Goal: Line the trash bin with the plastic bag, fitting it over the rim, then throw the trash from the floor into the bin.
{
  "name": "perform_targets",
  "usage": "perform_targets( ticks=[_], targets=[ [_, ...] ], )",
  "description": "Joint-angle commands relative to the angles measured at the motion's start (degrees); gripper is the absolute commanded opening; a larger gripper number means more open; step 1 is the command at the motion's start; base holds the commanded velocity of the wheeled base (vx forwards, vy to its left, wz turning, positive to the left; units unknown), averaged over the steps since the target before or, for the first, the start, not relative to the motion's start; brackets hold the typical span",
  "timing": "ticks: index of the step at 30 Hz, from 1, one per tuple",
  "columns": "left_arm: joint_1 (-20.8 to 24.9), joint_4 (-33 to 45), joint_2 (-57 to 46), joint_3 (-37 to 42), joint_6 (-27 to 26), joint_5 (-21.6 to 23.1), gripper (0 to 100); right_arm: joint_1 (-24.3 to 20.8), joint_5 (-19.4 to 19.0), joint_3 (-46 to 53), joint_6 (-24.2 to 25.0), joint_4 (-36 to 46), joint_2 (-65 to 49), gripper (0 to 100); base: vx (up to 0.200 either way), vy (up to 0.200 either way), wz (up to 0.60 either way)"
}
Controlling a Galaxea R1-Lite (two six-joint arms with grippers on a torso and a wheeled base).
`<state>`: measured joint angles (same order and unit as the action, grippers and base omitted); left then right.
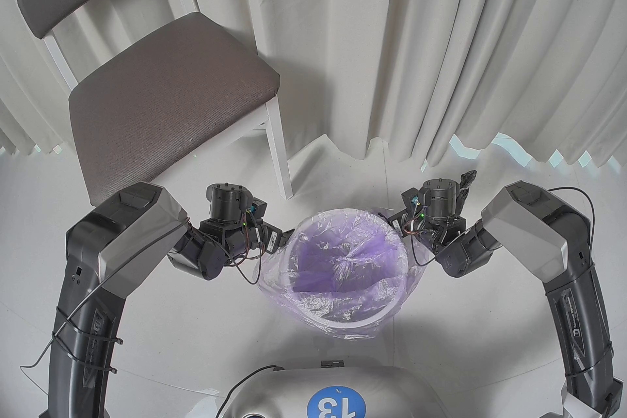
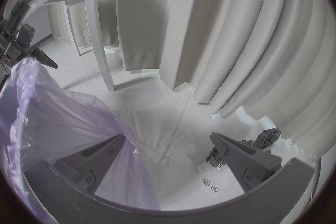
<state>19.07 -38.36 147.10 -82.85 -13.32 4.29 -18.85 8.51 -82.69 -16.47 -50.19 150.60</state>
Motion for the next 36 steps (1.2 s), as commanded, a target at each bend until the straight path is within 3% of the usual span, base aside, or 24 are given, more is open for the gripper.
perform_targets(
  ticks=[1, 9, 16, 24, 28, 36],
  targets=[
    [-0.8, -0.4, -0.5, -2.1, 0.1, -0.3, 100, -0.7, 0.5, 4.8, -0.2, -0.1, -6.5, 100, 0.0, 0.0, 0.0],
    [-1.8, -1.3, -7.9, 2.4, 0.8, -0.6, 100, -1.5, 0.5, 7.6, -0.1, 3.1, -13.9, 100, 0.0, 0.0, 0.0],
    [-1.8, -8.9, -14.0, 14.6, 2.6, -0.6, 100, -2.6, -0.3, 15.3, -0.5, 4.4, -20.3, 100, 0.0, 0.0, 0.0],
    [-1.6, -13.6, -14.8, 21.5, 3.4, -0.5, 100, -2.1, -0.8, 15.5, 3.5, 11.0, -20.5, 100, 0.0, 0.0, 0.0],
    [-2.5, -14.4, -18.4, 30.7, 3.1, 1.7, 100, -0.2, -0.9, 20.0, 4.1, 12.7, -22.8, 100, 0.0, 0.0, 0.0],
    [-3.0, -14.9, -19.7, 39.9, 2.7, 5.5, 100, 1.3, -0.8, 27.0, 4.0, 11.9, -22.9, 100, 0.0, 0.0, 0.0]
  ],
)
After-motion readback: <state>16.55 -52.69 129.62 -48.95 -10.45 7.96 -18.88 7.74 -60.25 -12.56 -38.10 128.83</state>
